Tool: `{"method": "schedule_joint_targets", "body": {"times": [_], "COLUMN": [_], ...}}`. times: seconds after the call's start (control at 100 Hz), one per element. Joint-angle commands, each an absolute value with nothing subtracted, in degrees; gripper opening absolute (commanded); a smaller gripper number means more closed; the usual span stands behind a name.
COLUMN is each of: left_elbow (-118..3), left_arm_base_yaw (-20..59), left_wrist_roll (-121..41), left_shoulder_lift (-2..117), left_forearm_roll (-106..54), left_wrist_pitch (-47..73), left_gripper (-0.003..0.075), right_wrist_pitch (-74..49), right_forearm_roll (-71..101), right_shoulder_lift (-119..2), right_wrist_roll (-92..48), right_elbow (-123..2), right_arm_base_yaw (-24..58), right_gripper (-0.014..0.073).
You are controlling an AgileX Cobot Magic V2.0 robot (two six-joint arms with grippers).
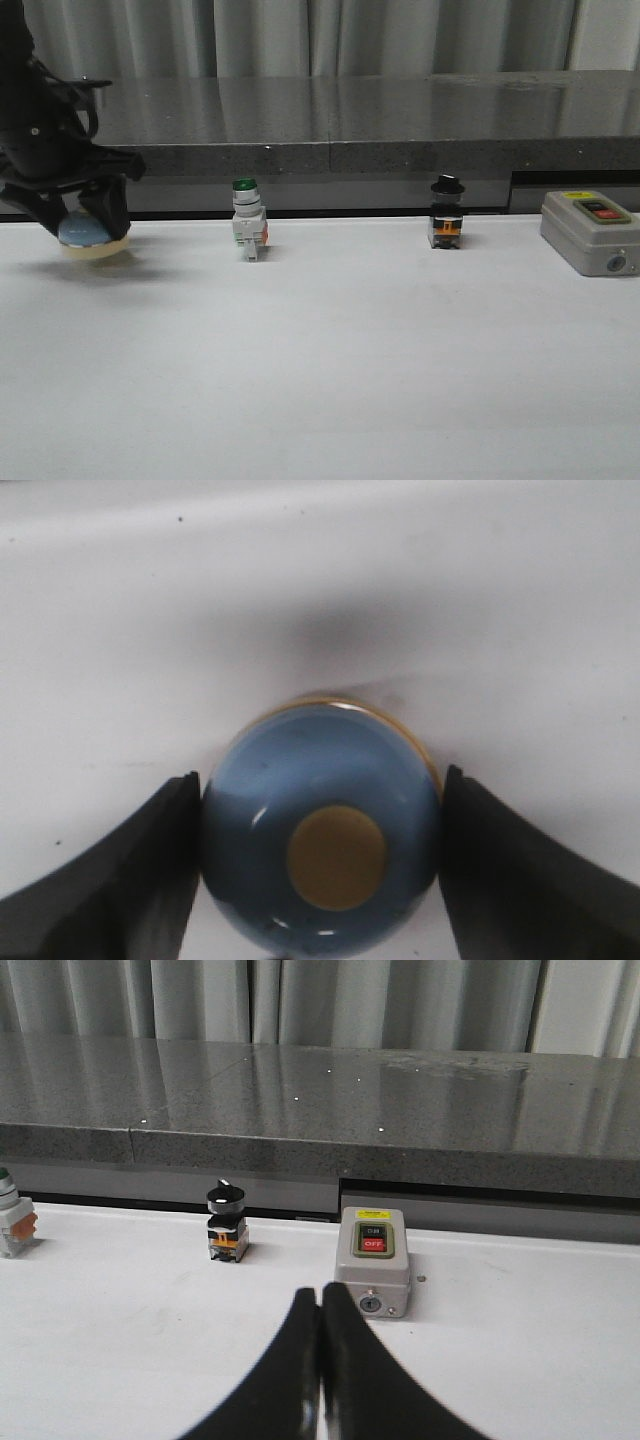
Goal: Place and press bell with both arms
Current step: 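Lift the bell and carry it toward the table center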
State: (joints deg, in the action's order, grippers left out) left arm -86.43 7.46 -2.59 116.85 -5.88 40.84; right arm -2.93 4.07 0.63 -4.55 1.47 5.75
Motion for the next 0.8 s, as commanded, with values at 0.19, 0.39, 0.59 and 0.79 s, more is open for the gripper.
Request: {"method": "schedule_joint_targets", "body": {"times": [0.19,0.39,0.59,0.79], "left_elbow": [-87.97,-87.97,-87.97,-87.97], "left_arm_base_yaw": [7.83,10.04,15.12,23.07], "left_wrist_roll": [-2.50,-2.50,-2.50,-2.50], "left_shoulder_lift": [103.58,97.25,95.17,95.58], "left_forearm_roll": [-8.46,-8.84,-8.97,-8.97], "left_wrist_pitch": [46.27,49.79,52.57,50.62], "left_gripper": [0.0134,0.0134,0.0134,0.0134], "right_wrist_pitch": [1.33,1.33,1.33,1.33], "right_forearm_roll": [3.60,3.60,3.60,3.60], "right_shoulder_lift": [1.62,1.62,1.62,1.62], "right_wrist_roll": [-4.58,-4.58,-4.58,-4.58], "right_elbow": [0.67,0.67,0.67,0.67], "right_arm_base_yaw": [5.42,5.42,5.42,5.42], "right_gripper": [-0.0060,-0.0060,-0.0060,-0.0060]}}
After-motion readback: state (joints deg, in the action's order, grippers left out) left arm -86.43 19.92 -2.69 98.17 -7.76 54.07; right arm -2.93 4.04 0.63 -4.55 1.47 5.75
